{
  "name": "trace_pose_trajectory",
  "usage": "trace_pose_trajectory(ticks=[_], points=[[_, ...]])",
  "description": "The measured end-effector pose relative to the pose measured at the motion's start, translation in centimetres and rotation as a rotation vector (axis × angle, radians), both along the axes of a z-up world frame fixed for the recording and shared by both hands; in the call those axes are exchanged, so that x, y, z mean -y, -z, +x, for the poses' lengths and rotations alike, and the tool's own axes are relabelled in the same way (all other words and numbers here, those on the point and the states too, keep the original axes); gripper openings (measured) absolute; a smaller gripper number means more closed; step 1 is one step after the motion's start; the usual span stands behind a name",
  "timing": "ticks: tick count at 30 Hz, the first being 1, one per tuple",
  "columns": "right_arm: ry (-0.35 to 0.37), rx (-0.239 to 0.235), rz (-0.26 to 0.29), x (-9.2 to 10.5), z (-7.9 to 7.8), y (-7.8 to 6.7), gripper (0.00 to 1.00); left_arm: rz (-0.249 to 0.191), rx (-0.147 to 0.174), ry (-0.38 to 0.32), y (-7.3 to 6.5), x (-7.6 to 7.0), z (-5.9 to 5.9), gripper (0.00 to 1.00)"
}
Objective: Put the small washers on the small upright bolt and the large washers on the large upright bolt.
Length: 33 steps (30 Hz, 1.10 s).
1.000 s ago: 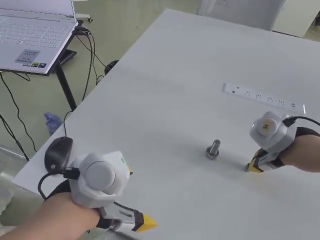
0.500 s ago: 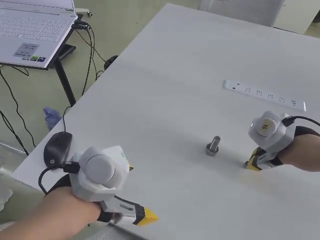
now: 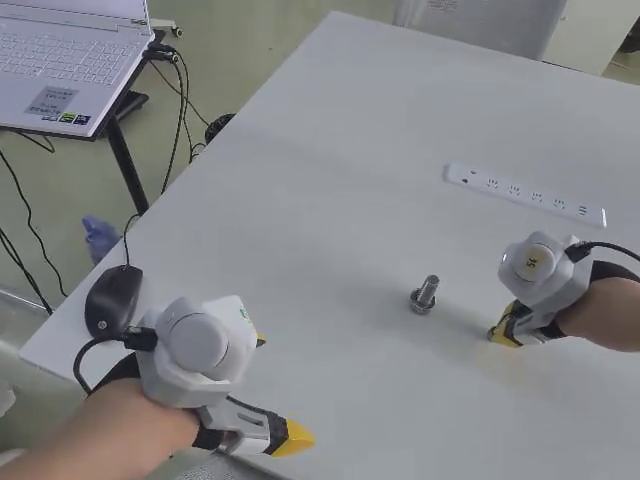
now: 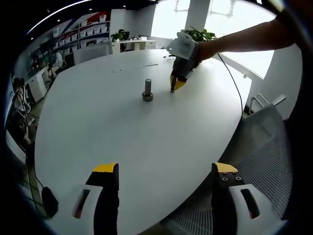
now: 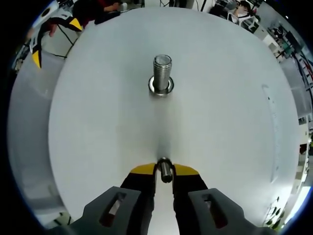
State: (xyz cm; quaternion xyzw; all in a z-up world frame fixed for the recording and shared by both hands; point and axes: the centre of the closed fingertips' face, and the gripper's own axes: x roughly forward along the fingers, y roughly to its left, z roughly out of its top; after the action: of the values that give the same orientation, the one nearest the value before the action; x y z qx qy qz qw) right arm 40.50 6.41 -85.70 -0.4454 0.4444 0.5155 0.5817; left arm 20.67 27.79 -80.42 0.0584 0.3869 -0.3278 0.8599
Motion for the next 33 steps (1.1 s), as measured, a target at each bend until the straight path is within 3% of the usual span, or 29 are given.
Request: trace_pose_trajectory(ticks=[4,9,13,16,18,23,27,30,33], points=[[-0.001,0.013,0.000,0.2,0.2,0.0,0.17,-0.007,0.004,-0.002,-0.3,-0.1,0.0,0.77],[0.027,0.040,0.042,0.0,1.1,-0.9,0.24,-0.010,0.015,-0.005,-0.6,-0.2,0.1,0.81],[0.047,0.037,0.079,-0.2,1.0,-1.7,0.30,-0.035,0.028,-0.006,-1.4,-0.2,0.4,0.83],[0.072,0.018,0.105,-0.2,0.6,-2.2,0.31,-0.091,0.031,-0.004,-1.7,0.5,0.6,0.87],[0.083,0.028,0.121,-0.1,0.5,-2.6,0.35,-0.093,0.022,-0.001,-1.7,0.6,0.6,0.88],[0.138,0.034,0.173,-0.3,0.4,-4.0,0.41,-0.102,0.035,0.016,-2.5,0.8,1.1,0.87],[0.155,0.035,0.285,-1.6,-0.1,-5.7,0.45,-0.091,0.038,0.046,-2.6,0.6,1.1,0.87],[0.155,0.085,0.314,-1.4,0.1,-6.7,0.49,-0.088,0.036,0.058,-2.7,0.6,0.9,0.86],[0.208,0.090,0.394,-1.5,-0.3,-7.8,0.53,-0.095,0.044,0.065,-3.1,0.5,0.7,0.86]])
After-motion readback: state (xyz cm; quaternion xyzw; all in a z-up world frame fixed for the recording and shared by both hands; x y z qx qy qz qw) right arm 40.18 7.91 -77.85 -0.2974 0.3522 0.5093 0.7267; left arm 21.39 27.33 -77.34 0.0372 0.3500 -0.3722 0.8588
